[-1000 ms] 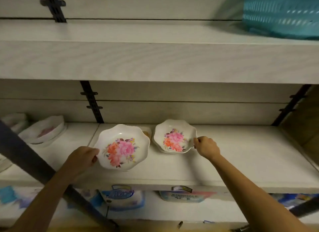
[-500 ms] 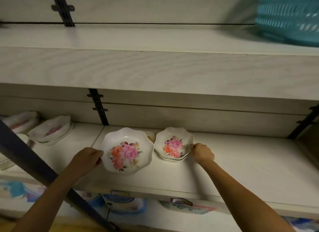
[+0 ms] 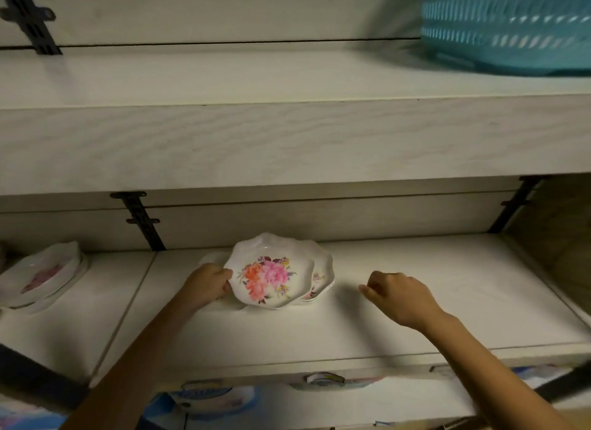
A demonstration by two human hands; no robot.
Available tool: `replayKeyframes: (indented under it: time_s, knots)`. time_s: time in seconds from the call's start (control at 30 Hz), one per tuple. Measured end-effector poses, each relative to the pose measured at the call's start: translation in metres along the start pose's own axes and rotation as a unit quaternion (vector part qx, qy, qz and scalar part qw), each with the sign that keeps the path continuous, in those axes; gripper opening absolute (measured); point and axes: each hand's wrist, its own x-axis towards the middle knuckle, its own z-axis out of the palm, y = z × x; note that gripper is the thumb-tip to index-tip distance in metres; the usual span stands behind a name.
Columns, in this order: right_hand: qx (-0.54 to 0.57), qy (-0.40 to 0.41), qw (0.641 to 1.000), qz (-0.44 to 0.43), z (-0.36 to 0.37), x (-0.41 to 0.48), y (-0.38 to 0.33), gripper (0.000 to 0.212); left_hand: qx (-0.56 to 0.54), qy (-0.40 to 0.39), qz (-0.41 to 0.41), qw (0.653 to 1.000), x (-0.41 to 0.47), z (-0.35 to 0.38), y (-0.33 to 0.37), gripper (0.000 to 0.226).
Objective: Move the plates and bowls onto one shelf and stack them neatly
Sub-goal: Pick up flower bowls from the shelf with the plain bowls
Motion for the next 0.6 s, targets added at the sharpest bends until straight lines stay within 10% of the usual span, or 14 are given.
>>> replayKeyframes:
  time_s: [0.6]
  knots:
    - [0.034,0.020,0.999,0.007,0.004,-0.045,0.020,0.033,0.124,-0.018,0.029,0.992,0.049,0.039,0.029,0.046]
